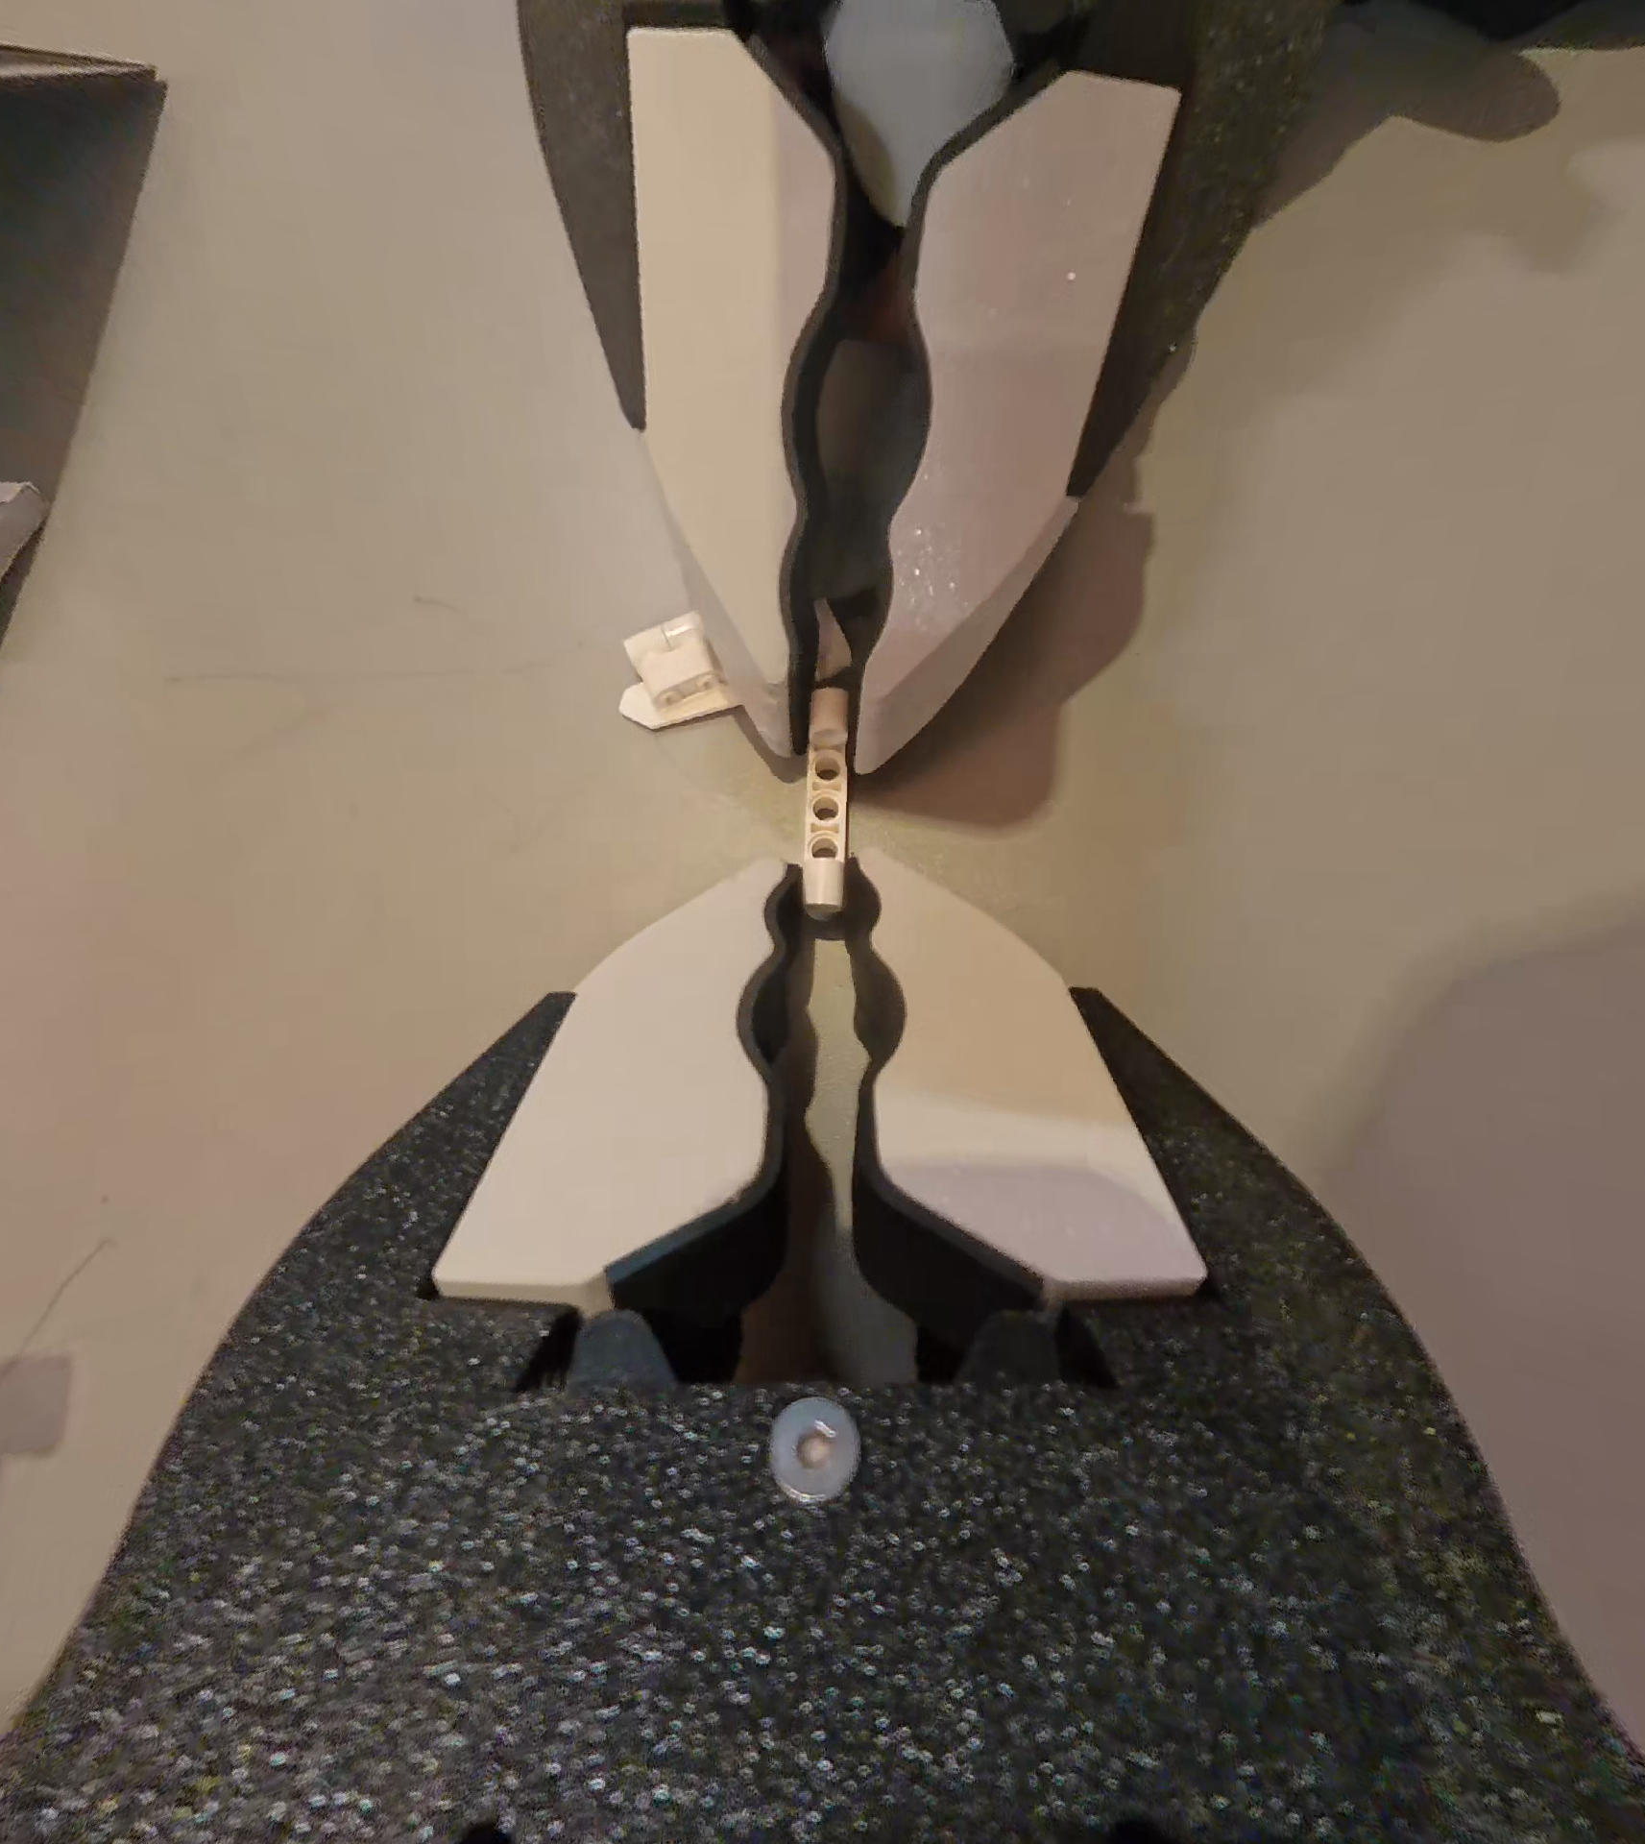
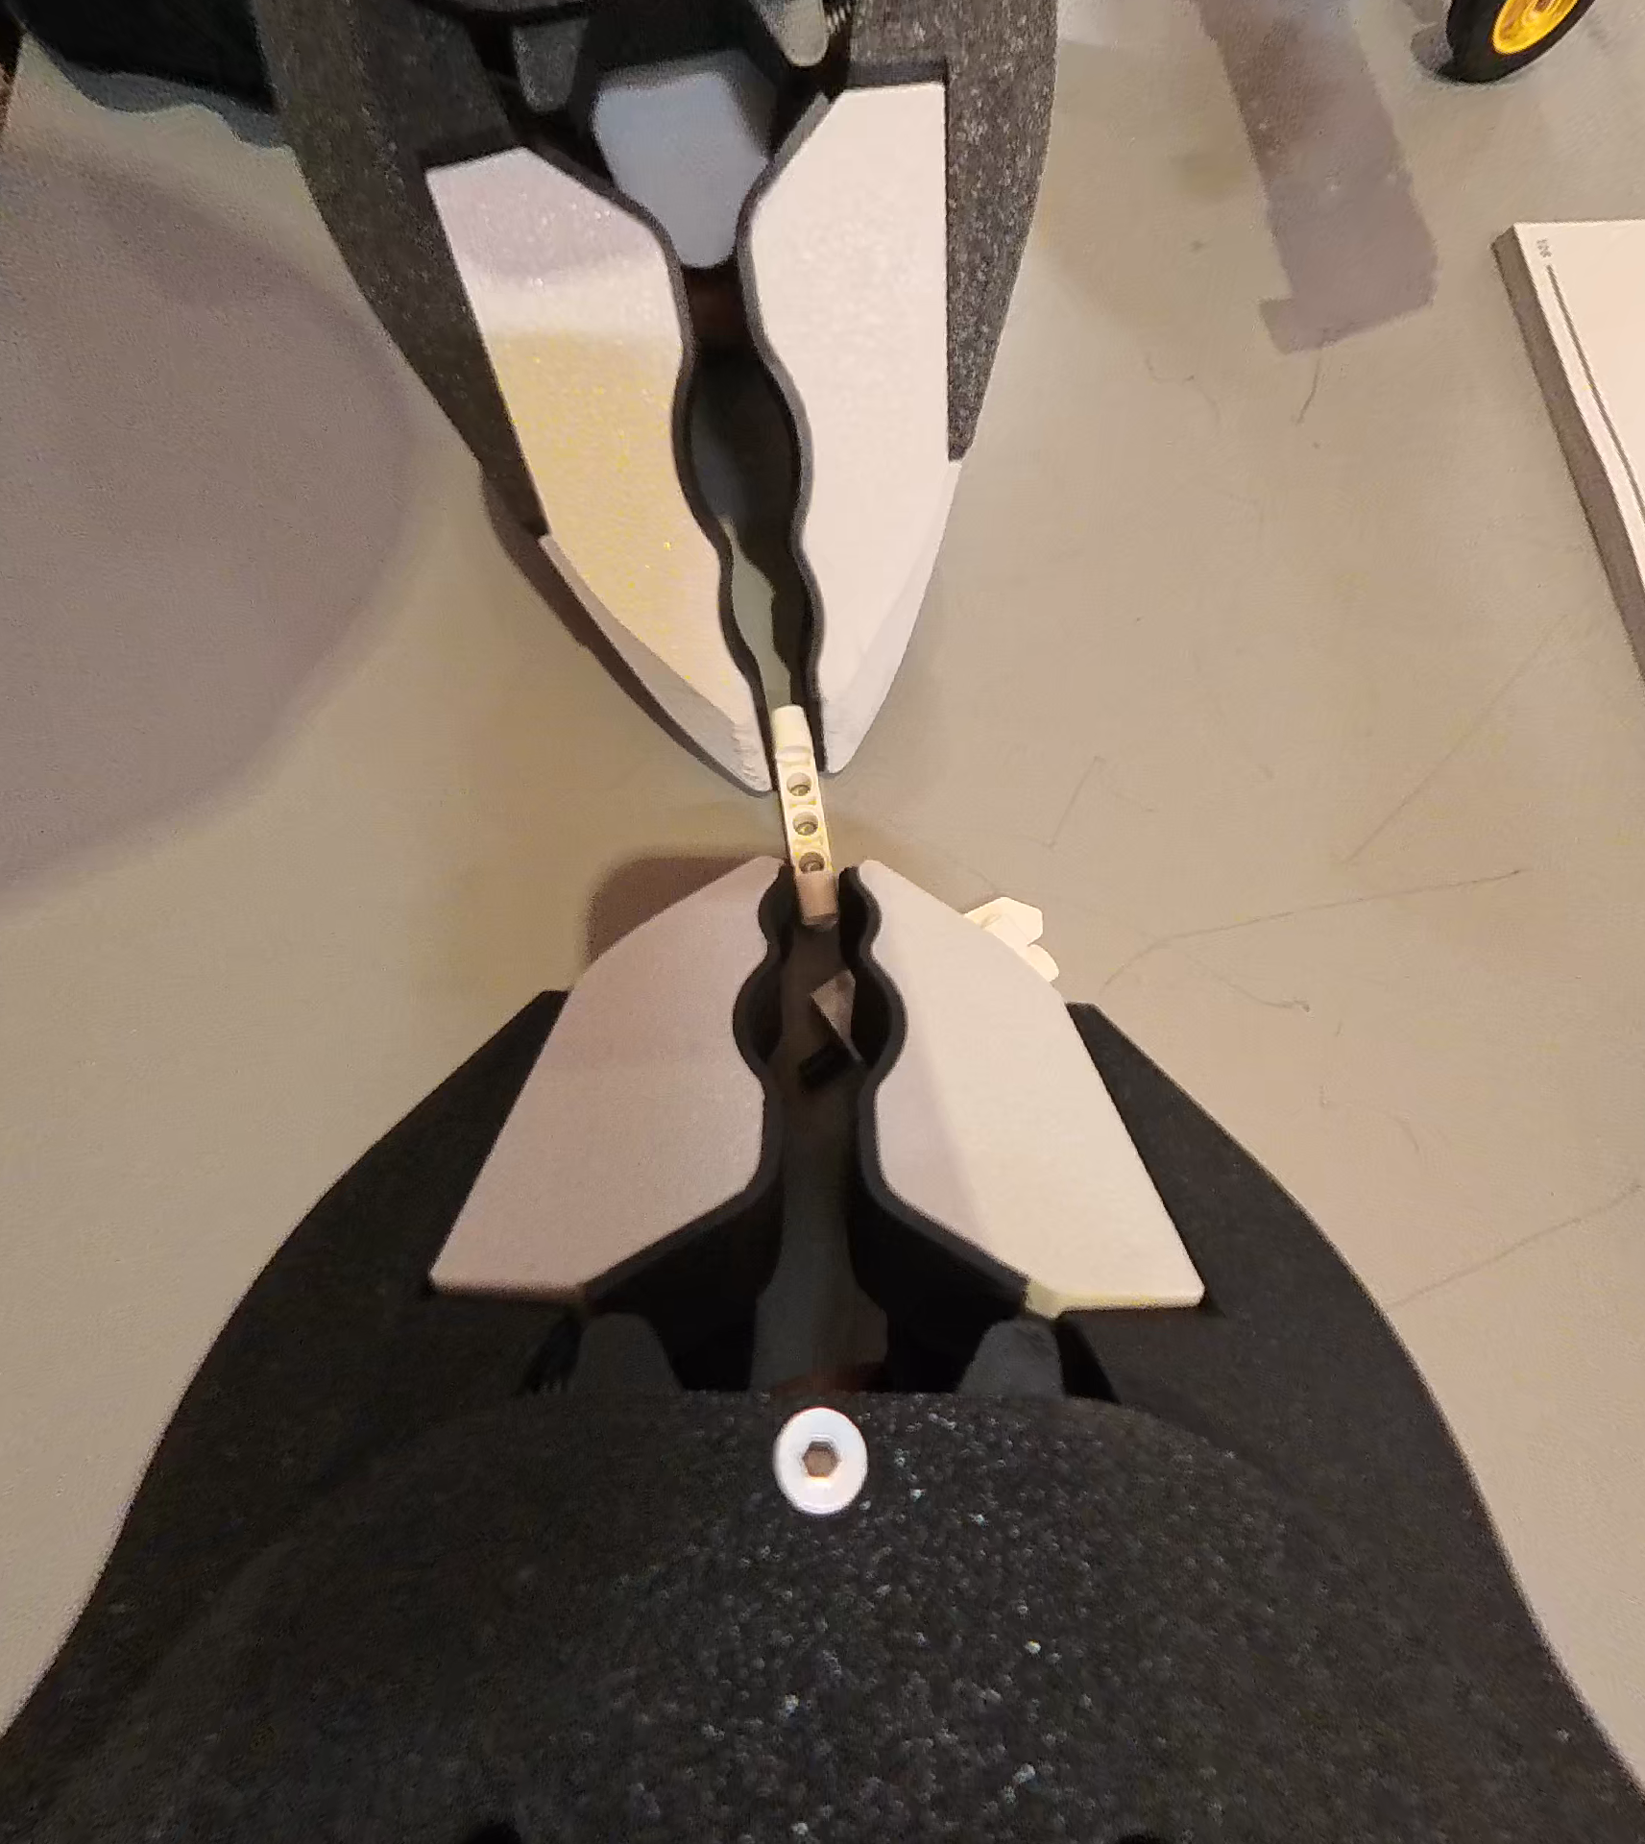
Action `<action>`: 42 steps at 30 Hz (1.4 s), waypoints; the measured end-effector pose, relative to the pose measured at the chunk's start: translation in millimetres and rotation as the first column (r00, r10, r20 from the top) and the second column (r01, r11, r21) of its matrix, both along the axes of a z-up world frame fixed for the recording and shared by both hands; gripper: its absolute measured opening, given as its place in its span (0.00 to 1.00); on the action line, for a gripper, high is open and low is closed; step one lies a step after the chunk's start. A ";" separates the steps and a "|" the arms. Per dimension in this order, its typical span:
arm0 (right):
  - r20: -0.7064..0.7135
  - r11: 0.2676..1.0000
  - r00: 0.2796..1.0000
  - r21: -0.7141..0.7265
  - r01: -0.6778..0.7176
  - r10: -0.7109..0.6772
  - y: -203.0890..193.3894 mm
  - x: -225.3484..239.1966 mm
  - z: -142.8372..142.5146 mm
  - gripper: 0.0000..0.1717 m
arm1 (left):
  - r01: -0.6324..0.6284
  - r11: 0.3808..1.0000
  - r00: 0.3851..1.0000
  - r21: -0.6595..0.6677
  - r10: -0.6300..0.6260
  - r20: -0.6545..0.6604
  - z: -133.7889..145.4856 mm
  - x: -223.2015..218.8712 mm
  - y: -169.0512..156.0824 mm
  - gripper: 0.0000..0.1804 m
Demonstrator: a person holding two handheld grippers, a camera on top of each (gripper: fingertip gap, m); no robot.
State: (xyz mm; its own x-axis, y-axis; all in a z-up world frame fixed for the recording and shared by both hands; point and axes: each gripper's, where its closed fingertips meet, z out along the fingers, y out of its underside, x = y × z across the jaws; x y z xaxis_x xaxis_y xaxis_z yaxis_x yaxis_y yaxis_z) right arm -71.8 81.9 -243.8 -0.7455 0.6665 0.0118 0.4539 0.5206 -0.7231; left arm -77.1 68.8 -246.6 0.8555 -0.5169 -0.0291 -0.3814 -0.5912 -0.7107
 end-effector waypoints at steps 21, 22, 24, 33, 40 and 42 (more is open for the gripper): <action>0.011 1.000 1.000 -0.021 -0.006 0.006 -0.7 0.5 -0.2 0.05 | -0.003 1.000 1.000 -0.002 0.004 0.028 -0.1 0.9 0.0 0.04; 0.015 1.000 1.000 -0.025 -0.006 0.006 -0.8 0.5 -0.2 0.05 | -0.003 1.000 0.999 -0.005 0.003 0.034 -0.1 0.8 -0.1 0.04; 0.021 0.999 1.000 -0.031 -0.007 0.007 -0.8 0.5 -0.2 0.05 | -0.003 1.000 0.999 -0.008 0.003 0.039 -0.2 1.0 -0.2 0.04; 0.023 0.999 1.000 -0.037 -0.010 0.011 -1.0 0.8 -0.2 0.05 | 0.003 1.000 0.999 -0.004 -0.002 0.037 0.0 1.4 -0.7 0.04; 0.027 0.999 1.000 -0.041 -0.011 0.013 -0.9 0.8 -0.1 0.05 | 0.003 1.000 0.999 -0.003 -0.003 0.037 0.1 1.5 -0.8 0.04; 0.026 0.999 1.000 -0.041 -0.012 0.013 -0.9 0.9 -0.1 0.05 | 0.003 1.000 0.999 -0.003 -0.003 0.038 0.1 1.5 -0.8 0.04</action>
